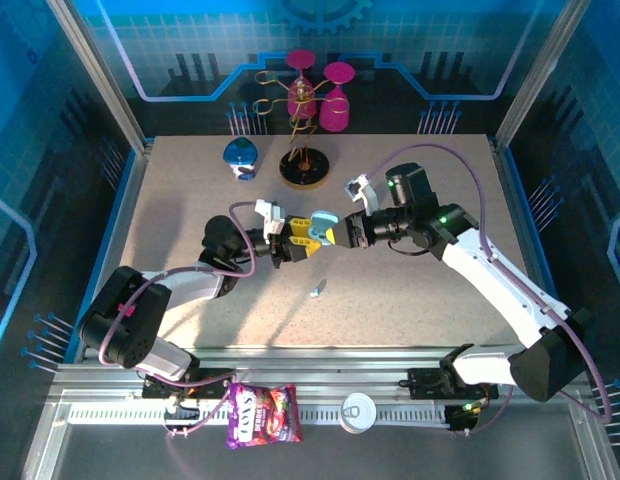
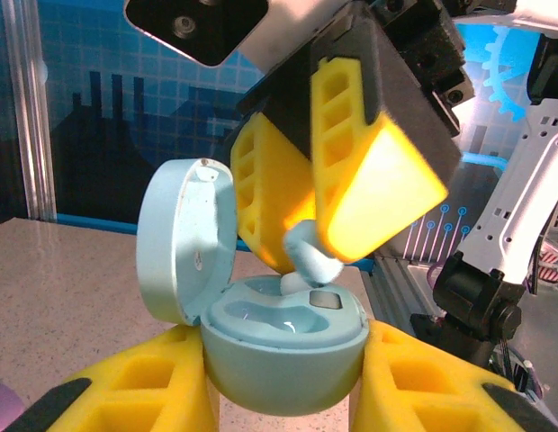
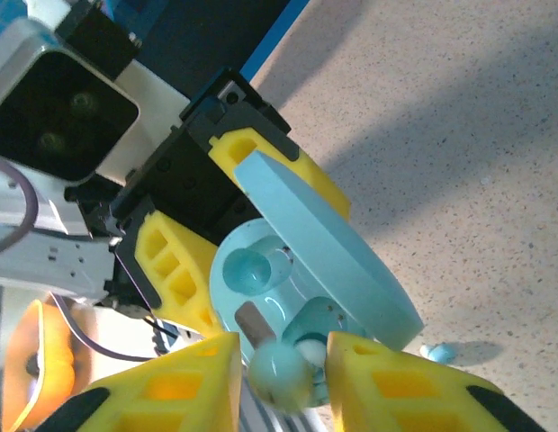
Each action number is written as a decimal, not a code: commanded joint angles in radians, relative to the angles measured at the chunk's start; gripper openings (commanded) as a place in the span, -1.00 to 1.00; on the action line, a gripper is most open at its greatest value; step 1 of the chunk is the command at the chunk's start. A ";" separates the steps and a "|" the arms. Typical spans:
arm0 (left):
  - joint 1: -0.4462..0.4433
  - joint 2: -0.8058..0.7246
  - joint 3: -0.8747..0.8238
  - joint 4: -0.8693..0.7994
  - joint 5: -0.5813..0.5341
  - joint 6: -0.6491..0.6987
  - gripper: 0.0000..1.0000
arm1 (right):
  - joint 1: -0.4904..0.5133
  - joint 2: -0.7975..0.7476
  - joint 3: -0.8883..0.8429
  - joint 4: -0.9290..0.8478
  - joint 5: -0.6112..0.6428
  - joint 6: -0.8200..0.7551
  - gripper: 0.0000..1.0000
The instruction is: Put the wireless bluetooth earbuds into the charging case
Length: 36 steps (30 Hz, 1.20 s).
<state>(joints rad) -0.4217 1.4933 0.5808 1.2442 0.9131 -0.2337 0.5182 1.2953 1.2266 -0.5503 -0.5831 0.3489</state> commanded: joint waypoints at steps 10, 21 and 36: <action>-0.003 -0.007 0.012 0.077 0.010 0.018 -0.43 | -0.006 -0.032 0.027 -0.039 0.061 0.032 -0.16; 0.014 0.042 -0.003 0.117 -0.082 0.024 -0.43 | -0.050 -0.121 -0.059 0.026 0.070 0.041 -0.02; 0.072 0.013 -0.066 0.115 -0.279 0.086 -0.45 | -0.074 -0.310 -0.309 0.187 0.202 0.117 0.14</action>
<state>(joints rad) -0.3664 1.5322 0.5358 1.3167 0.6926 -0.1749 0.4580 0.9688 0.9676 -0.3981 -0.4511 0.4160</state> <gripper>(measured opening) 0.337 0.570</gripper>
